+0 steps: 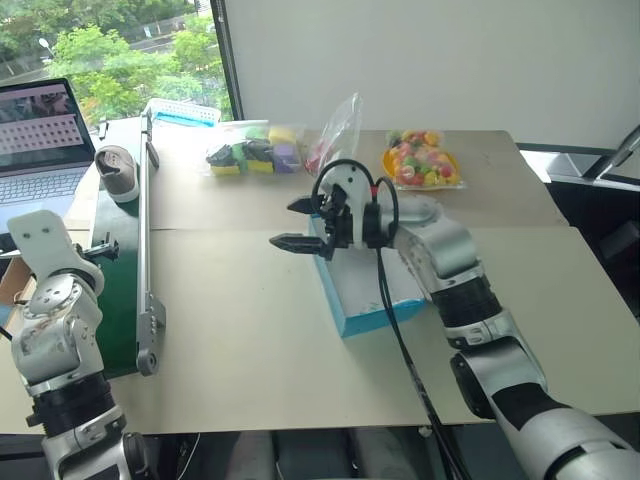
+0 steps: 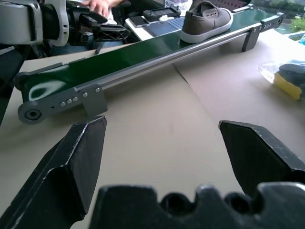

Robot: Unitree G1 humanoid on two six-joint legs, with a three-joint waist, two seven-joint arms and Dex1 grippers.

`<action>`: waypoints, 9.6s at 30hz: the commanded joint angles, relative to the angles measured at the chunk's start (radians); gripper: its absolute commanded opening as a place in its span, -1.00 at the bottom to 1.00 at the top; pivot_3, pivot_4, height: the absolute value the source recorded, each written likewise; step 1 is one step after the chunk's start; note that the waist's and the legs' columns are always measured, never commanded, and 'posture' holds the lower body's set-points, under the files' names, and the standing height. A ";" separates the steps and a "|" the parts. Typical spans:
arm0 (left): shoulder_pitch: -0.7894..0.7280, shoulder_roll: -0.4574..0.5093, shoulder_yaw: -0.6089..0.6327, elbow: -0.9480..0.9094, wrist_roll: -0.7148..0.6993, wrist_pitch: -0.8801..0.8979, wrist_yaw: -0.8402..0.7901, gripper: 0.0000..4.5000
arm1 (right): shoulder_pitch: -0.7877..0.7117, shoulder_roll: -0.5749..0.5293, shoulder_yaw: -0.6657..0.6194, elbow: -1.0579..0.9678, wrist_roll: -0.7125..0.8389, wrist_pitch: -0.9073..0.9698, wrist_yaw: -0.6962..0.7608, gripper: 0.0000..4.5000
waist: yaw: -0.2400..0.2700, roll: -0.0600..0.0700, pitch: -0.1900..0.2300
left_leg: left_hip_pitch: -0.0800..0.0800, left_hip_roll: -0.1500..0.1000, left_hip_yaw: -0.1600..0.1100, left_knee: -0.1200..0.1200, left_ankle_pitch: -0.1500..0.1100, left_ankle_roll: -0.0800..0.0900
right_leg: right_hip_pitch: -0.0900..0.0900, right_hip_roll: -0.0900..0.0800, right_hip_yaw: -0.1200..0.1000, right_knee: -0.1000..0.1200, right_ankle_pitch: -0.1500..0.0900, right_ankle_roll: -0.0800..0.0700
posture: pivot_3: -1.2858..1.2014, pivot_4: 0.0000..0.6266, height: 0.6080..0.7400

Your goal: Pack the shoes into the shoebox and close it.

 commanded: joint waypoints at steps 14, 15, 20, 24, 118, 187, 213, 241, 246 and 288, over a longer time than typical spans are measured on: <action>-0.055 0.017 -0.058 0.283 -0.031 -0.283 -0.122 1.00 | 0.002 0.004 -0.048 -0.010 -0.069 0.025 -0.242 0.97 | 0.008 0.000 0.000 | 0.000 0.000 0.000 0.000 0.000 0.000 | 0.000 0.000 0.000 0.000 0.000 0.000 | 0.03 -0.52 1.00; -0.057 0.015 -0.063 0.291 -0.033 -0.289 -0.125 1.00 | 0.004 0.002 -0.047 -0.013 -0.066 0.025 -0.242 0.97 | 0.008 0.000 0.000 | 0.000 0.000 0.000 0.000 0.000 0.000 | 0.000 0.000 0.000 0.000 0.000 0.000 | 0.03 -0.52 1.00; -0.066 0.016 -0.092 0.338 -0.026 -0.314 -0.124 1.00 | 0.014 -0.007 -0.049 -0.032 -0.057 0.031 -0.241 0.97 | 0.008 0.000 0.000 | -0.001 0.000 0.000 0.000 0.000 0.000 | 0.000 0.000 0.000 0.000 0.000 0.000 | 0.03 -0.52 1.00; -0.072 0.014 -0.076 0.374 -0.037 -0.301 -0.092 0.67 | 0.016 -0.010 -0.056 -0.042 -0.058 0.035 -0.244 1.00 | 0.005 0.000 0.000 | -0.001 0.000 0.000 0.000 0.000 0.000 | 0.000 0.000 0.000 0.000 0.000 0.000 | 0.03 -0.52 1.00; -0.205 -0.128 -0.455 -0.322 -0.384 0.203 -0.246 1.00 | -0.025 -0.256 0.015 0.019 0.070 0.403 -0.391 -0.88 | 0.009 0.003 0.002 | -0.009 -0.006 -0.011 0.001 0.005 -0.003 | -0.001 -0.003 -0.009 -0.002 -0.001 0.001 | 0.03 -0.52 1.00; 0.070 0.073 -0.010 -0.306 -0.122 0.212 0.012 1.00 | -0.029 -0.012 -0.035 0.052 0.035 -0.074 -0.024 -0.75 | 0.010 0.002 0.001 | -0.006 -0.006 -0.012 0.000 0.005 -0.003 | 0.000 -0.004 -0.010 0.000 0.000 0.001 | 0.03 -0.52 1.00; 0.031 0.103 -0.063 -0.067 -0.045 0.044 -0.034 1.00 | 0.039 -0.019 -0.058 -0.017 0.025 -0.029 -0.080 -0.29 | 0.008 0.002 0.001 | -0.006 -0.006 -0.012 0.000 0.005 -0.004 | 0.000 -0.004 -0.010 0.000 0.000 0.001 | 0.03 -0.52 1.00; 0.021 0.060 -0.064 0.151 -0.091 -0.009 -0.107 1.00 | 0.032 -0.034 -0.062 -0.031 -0.014 -0.039 -0.118 0.96 | 0.008 0.002 0.001 | -0.006 -0.006 -0.012 0.000 0.005 -0.004 | 0.000 -0.004 -0.010 0.000 0.000 0.001 | 0.03 -0.52 1.00; 0.020 0.054 -0.072 0.145 -0.105 -0.029 -0.132 0.62 | 0.022 -0.034 -0.068 -0.011 -0.032 -0.063 -0.155 1.00 | 0.010 0.002 0.001 | -0.005 -0.006 -0.012 0.000 0.005 -0.004 | 0.000 -0.004 -0.010 0.001 0.000 0.001 | 0.03 -0.52 1.00; -0.436 -0.260 -0.604 -0.167 -0.215 0.148 -0.252 0.33 | -0.223 0.087 -0.751 0.231 0.539 0.329 -0.684 0.57 | 0.008 0.001 0.002 | -0.009 -0.007 -0.012 -0.001 0.006 -0.004 | -0.001 -0.005 -0.010 -0.001 0.000 0.001 | 0.03 -0.52 1.00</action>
